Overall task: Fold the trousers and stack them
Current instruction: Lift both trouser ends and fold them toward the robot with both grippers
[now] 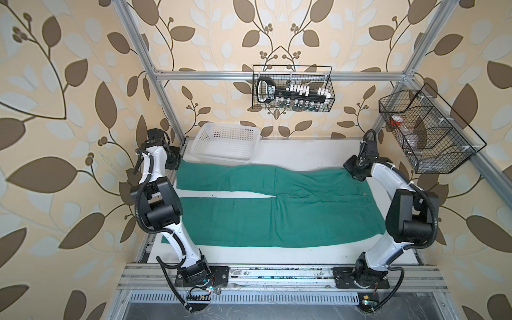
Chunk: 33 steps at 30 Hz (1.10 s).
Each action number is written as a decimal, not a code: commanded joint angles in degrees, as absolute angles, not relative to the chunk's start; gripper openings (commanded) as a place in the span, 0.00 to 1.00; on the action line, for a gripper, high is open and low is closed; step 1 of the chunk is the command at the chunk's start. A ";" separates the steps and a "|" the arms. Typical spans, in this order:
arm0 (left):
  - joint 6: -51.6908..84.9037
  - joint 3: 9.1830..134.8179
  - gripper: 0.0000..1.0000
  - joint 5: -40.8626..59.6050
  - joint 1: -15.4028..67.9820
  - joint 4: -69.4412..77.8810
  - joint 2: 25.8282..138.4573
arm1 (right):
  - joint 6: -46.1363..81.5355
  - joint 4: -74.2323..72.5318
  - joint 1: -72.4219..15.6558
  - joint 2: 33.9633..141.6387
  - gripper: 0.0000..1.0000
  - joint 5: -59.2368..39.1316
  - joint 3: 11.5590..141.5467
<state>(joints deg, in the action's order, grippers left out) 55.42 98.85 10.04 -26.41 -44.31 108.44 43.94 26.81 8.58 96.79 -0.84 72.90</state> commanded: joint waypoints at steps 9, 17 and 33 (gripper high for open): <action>49.53 85.43 0.00 9.86 -32.27 -42.72 89.31 | 46.81 27.51 10.91 80.33 0.05 -3.82 62.44; 48.56 76.11 0.00 6.64 -33.22 -43.02 79.61 | 47.94 33.84 12.48 69.98 0.06 -3.79 56.94; 54.93 58.30 0.00 -3.44 -35.37 -41.40 64.87 | 47.23 44.20 18.97 52.36 0.05 1.23 46.60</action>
<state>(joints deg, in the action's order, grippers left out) 53.23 58.85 0.80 -34.30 -42.33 66.78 47.11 42.04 17.98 53.82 -0.78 47.16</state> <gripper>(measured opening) 0.055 0.058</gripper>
